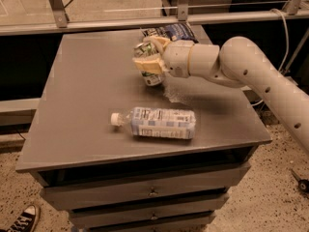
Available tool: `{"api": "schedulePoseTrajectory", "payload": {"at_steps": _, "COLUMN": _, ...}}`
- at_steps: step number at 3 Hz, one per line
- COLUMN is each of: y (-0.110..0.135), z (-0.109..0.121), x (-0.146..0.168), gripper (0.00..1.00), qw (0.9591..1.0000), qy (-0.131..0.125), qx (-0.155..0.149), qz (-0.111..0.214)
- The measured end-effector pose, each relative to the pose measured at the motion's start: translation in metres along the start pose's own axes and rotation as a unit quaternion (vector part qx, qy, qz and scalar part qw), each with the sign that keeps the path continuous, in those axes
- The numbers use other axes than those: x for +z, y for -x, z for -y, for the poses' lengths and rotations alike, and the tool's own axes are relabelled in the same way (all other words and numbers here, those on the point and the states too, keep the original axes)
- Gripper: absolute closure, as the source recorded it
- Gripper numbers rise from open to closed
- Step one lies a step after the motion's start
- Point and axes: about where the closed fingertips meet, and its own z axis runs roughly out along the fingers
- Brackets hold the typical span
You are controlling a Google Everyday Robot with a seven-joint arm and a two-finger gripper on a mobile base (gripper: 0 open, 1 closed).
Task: Place 7up can upright
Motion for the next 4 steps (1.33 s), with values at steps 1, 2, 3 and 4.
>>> {"api": "schedulePoseTrajectory", "payload": {"at_steps": 1, "y": -0.008, "z": -0.006, "x": -0.029, "gripper": 0.43, "qw": 0.9991, "qy": -0.008, "qx": 0.002, "qz": 0.041}}
{"api": "schedulePoseTrajectory", "payload": {"at_steps": 2, "y": -0.01, "z": -0.009, "x": -0.04, "gripper": 0.2, "qw": 0.9982, "qy": -0.011, "qx": 0.006, "qz": 0.059}}
{"api": "schedulePoseTrajectory", "payload": {"at_steps": 3, "y": -0.011, "z": -0.011, "x": -0.052, "gripper": 0.0, "qw": 0.9967, "qy": -0.014, "qx": 0.01, "qz": 0.08}}
{"api": "schedulePoseTrajectory", "payload": {"at_steps": 4, "y": -0.012, "z": -0.009, "x": -0.069, "gripper": 0.0, "qw": 0.9954, "qy": -0.015, "qx": 0.015, "qz": 0.094}}
